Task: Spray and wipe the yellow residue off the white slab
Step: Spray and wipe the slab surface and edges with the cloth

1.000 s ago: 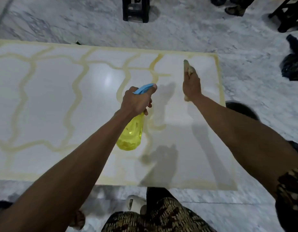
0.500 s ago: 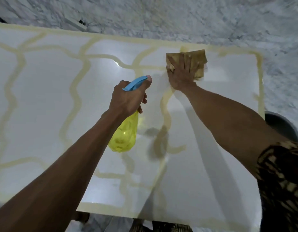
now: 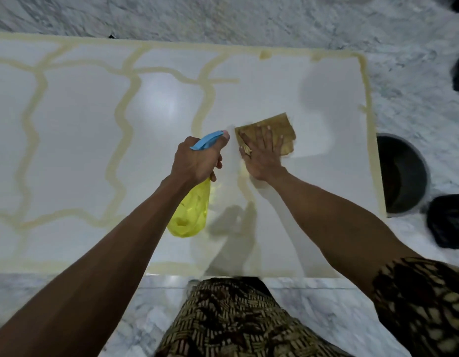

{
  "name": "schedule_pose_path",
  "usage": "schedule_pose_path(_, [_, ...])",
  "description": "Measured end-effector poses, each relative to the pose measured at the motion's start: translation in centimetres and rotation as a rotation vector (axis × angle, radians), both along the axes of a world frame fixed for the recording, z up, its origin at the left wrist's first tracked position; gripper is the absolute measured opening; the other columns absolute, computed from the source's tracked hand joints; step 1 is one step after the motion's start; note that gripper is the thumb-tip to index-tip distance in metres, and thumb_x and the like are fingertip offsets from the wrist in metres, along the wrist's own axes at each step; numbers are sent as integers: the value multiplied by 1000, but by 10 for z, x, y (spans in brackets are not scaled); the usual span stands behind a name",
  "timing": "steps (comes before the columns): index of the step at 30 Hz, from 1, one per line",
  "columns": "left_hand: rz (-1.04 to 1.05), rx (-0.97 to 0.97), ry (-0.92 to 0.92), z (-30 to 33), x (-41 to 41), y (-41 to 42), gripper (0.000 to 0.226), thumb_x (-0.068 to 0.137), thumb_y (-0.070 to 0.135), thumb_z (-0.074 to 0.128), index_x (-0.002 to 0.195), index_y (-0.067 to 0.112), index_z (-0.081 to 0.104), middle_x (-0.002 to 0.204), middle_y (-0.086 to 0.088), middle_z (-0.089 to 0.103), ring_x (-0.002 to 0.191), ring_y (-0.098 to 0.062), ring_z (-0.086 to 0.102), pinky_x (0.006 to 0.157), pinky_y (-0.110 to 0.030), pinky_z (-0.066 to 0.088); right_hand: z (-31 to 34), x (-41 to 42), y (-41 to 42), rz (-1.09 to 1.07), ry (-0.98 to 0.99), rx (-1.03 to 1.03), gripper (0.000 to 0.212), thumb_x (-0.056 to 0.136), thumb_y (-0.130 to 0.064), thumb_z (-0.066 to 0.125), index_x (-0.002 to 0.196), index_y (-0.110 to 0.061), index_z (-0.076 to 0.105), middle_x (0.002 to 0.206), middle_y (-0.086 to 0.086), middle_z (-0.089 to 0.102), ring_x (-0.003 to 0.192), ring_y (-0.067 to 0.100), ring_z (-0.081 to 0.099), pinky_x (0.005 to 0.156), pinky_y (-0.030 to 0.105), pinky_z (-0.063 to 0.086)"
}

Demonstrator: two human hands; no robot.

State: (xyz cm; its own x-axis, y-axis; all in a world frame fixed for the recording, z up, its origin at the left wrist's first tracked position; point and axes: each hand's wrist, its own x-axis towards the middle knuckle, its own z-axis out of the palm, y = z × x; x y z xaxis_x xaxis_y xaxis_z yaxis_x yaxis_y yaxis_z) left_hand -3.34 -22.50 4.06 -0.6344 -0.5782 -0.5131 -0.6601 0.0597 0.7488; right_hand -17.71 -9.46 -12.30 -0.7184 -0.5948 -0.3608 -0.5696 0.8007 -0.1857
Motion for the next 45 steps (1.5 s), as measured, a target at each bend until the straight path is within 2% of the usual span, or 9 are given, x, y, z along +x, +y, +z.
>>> schedule_pose_path(15, [-69,-3,2,19,184,78,65,96,63,66,74,3,74,70,-9,77,56,-36,73,69,-46,64,37,266,111,-41,-257,71,53,104,-56,19,155,-45,13,166,-3,-17,151,26,-23,117,59,-16])
schedule_pose_path(18, [-82,-33,24,28,202,82,64,98,61,64,73,2,74,71,-10,78,50,-31,70,67,-43,64,67,266,103,-77,-365,82,55,104,-53,21,155,-32,28,166,3,15,153,32,9,121,57,6])
schedule_pose_path(20, [-77,-41,45,36,207,81,64,98,60,65,74,1,75,71,-11,78,50,-31,70,68,-43,64,95,255,96,-134,-456,-21,53,103,-54,26,145,-28,46,146,-3,47,135,30,42,113,50,32])
schedule_pose_path(22, [-68,-47,60,46,210,78,63,98,60,65,73,2,74,71,-11,78,50,-30,70,68,-41,64,119,241,90,-398,-726,-257,60,97,-63,32,144,-28,48,137,-6,49,125,27,50,104,48,43])
schedule_pose_path(26, [-43,-87,85,65,211,70,63,93,62,67,79,1,74,73,-12,78,47,-27,69,66,-35,61,153,214,81,-606,-1232,-867,67,97,-61,43,142,-13,52,142,15,57,130,34,54,113,50,39])
schedule_pose_path(30, [-7,-120,100,81,214,59,62,92,61,68,88,0,74,70,-9,77,48,-27,70,72,-42,64,199,211,61,-574,-1379,-1150,67,103,-57,31,145,-8,47,142,19,55,132,35,52,112,53,39])
schedule_pose_path(35, [32,-132,124,90,224,41,65,87,66,67,102,4,75,66,-6,77,56,-29,75,74,-51,68,223,225,41,-575,-1417,-1248,70,103,-58,28,144,-6,48,141,22,55,132,37,52,108,51,42])
schedule_pose_path(41, [89,-157,136,97,242,29,73,91,67,64,101,-4,72,70,-8,78,50,-24,72,73,-42,66,224,238,28,-602,-1397,-1204,67,103,-58,29,143,-9,49,139,17,59,132,33,53,114,50,37])
schedule_pose_path(45, [104,-142,153,103,246,25,90,73,78,59,102,-6,70,69,-8,78,49,-25,72,70,-38,65,222,243,20,-602,-1408,-1177,67,103,-59,27,141,-9,52,136,16,62,129,32,56,114,50,38])
